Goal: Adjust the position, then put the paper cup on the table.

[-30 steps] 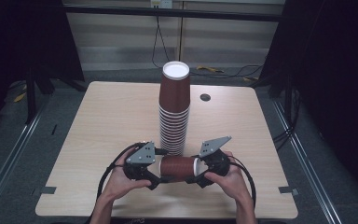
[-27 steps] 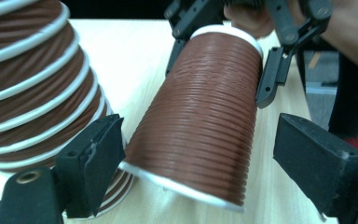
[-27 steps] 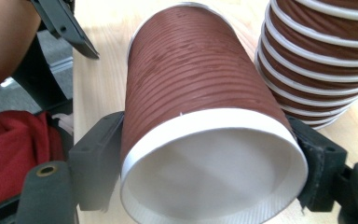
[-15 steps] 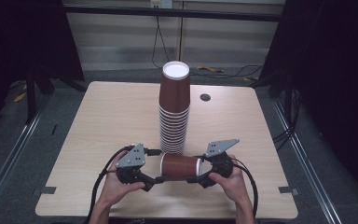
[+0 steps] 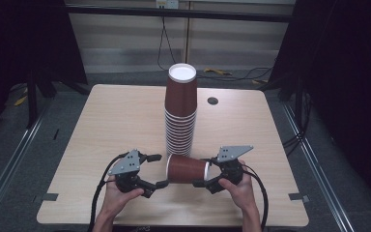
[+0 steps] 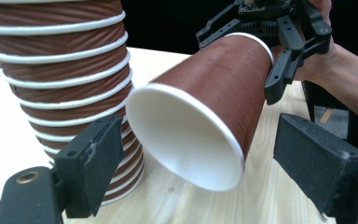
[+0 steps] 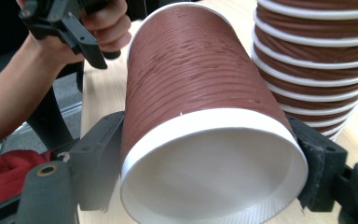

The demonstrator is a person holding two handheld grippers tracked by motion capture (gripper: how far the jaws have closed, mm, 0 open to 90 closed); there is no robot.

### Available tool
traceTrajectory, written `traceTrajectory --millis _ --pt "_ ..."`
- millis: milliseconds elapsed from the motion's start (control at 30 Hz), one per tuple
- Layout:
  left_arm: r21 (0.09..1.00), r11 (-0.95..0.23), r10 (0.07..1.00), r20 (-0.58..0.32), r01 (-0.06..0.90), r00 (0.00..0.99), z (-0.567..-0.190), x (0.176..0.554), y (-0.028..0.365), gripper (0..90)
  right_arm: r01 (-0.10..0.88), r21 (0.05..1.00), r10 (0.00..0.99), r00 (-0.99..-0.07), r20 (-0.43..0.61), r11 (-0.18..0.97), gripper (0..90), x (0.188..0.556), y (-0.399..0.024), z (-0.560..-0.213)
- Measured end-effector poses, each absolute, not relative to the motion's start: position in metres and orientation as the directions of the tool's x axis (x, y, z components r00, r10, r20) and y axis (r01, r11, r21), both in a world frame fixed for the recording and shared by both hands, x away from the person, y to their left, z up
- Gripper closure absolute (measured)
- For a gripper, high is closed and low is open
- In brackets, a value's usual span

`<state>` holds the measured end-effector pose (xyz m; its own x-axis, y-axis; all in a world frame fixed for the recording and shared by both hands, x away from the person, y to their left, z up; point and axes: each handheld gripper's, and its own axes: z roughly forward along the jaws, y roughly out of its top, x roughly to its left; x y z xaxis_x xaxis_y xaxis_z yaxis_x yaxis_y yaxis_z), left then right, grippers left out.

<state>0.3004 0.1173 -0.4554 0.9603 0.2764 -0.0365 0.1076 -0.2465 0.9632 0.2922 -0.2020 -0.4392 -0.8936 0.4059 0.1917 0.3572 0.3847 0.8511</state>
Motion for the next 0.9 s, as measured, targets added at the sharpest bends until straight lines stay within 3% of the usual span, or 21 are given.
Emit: traceTrajectory --millis 900 --pt "0.978 -0.187 0.232 -0.051 0.096 0.971 -0.4587 0.2980 0.1168 15.5 0.331 0.903 0.340 -0.912 0.231 0.274 22.2 0.2910 -0.2003 -0.4477"
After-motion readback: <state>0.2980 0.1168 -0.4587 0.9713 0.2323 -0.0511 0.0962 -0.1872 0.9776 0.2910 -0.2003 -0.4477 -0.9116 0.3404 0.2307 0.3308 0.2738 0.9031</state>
